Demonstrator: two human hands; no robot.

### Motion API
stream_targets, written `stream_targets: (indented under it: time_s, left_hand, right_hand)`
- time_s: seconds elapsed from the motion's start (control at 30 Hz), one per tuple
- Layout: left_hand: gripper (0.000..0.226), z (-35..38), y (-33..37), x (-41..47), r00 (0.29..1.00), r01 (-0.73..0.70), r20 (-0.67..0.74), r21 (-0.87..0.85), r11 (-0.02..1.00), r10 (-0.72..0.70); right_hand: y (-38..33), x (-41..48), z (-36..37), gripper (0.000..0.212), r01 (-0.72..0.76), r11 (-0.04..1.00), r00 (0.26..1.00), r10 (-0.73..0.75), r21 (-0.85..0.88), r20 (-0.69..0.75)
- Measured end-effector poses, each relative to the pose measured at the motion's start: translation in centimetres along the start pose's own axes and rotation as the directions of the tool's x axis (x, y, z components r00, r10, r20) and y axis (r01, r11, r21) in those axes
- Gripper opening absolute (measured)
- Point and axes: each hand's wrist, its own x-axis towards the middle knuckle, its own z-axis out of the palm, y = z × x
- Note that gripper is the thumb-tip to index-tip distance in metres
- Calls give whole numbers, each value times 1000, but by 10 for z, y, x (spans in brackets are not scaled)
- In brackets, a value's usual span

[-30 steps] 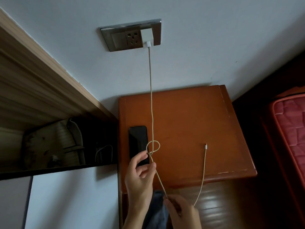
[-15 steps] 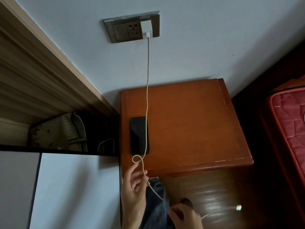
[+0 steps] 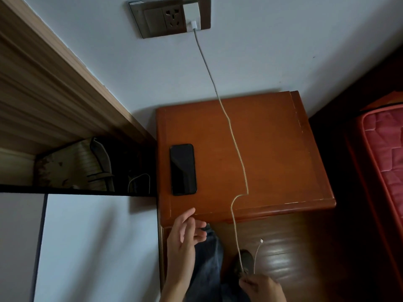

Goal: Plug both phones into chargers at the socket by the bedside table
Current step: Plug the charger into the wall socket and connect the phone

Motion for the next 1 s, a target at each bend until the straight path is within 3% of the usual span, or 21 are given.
stream_targets:
  time_s: [0.1, 0.23, 0.37, 0.47, 0.57, 0.63, 0.77, 0.87, 1.0]
  left_hand:
    - [33, 11, 0, 1, 999, -47, 28, 150, 988, 43]
    - [43, 30, -6, 0, 986, -3, 154, 410, 912, -66]
    - [57, 29, -3, 14, 997, 58, 23, 499, 864, -80]
    - [49, 17, 1, 28, 983, 174, 2, 310, 935, -183]
    - [44, 2, 13, 39, 969, 243, 20, 101, 965, -247]
    - [43, -10, 24, 46, 965, 262, -13, -37, 964, -263]
    - [36, -40, 47, 57, 965, 195, -135, -209, 958, -225]
    - [28, -61, 58, 69, 956, 123, -214, -338, 933, -203]
    - [22, -89, 61, 86, 940, 103, -261, -395, 913, -219]
  right_hand:
    - [2, -2, -4, 21, 103, 992, 994, -99, -75, 51]
    - [-10, -9, 0, 41, 324, 928, 910, -359, -182, -207]
    - [-36, -11, -5, 34, 450, 886, 831, -461, -114, -311]
    - [-58, -8, -22, 21, 548, 835, 791, -534, -43, -298]
    - [-75, -6, -36, 26, 561, 828, 815, -547, 22, -191]
    - [-77, -2, -43, 22, 533, 846, 836, -531, -30, -139]
    - [-74, 4, -71, 17, 497, 864, 845, -503, -81, -185]
    - [-79, 9, -102, 20, 533, 836, 811, -549, -131, -204]
    - [-81, 12, -151, 25, 525, 846, 822, -533, -94, -202]
